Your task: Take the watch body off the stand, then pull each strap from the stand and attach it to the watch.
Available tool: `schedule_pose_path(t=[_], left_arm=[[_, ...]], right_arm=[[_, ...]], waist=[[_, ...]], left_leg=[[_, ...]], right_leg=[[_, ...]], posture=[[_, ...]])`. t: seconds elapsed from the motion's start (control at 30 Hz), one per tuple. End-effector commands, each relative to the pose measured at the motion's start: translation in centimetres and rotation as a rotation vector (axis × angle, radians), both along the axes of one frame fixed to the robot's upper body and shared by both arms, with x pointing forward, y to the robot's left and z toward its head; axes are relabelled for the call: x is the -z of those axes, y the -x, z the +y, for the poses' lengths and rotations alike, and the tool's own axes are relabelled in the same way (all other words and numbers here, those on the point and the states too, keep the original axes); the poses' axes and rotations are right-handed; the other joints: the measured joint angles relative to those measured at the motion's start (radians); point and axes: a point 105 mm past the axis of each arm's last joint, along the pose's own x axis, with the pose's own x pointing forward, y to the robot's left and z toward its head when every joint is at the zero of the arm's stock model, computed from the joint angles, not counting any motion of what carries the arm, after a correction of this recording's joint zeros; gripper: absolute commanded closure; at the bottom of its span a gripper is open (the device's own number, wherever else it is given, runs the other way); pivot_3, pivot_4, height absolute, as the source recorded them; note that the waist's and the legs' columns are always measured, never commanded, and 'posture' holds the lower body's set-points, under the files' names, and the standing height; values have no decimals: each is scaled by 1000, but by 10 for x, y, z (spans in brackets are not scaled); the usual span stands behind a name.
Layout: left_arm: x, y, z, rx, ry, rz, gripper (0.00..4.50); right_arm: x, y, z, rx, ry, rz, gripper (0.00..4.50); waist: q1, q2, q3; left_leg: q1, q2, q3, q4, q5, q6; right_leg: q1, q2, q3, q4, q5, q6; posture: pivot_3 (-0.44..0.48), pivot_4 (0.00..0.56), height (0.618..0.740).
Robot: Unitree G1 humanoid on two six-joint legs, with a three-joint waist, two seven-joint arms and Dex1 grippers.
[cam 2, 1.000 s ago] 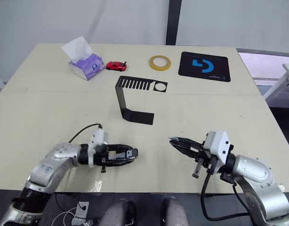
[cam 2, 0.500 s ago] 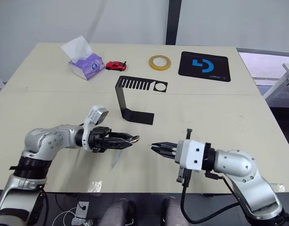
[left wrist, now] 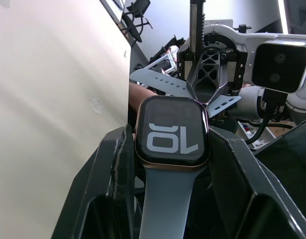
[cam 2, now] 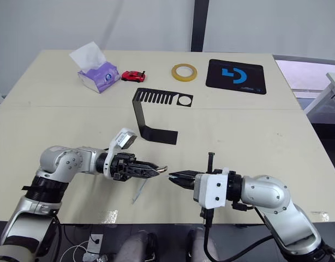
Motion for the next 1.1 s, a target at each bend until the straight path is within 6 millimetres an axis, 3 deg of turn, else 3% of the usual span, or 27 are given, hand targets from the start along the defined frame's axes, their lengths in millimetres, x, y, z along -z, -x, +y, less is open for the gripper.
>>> schedule_pose_path(t=[0.03, 1.1], left_arm=[[-4, 6, -6, 32, 14, -14, 2805], [5, 6, -10, -7, 12, 21, 2805]], right_arm=[[-4, 3, 1, 1, -18, -29, 4500], [-3, -1, 0, 11, -12, -28, 4500]], waist=[[0, 0, 0], [0, 0, 0]], left_leg=[[0, 0, 0, 0, 0, 0], [0, 0, 0, 0, 0, 0]], right_leg=[[0, 0, 0, 0, 0, 0], [0, -1, 0, 0, 0, 0]], posture=[[0, 150, 740], [0, 150, 740]])
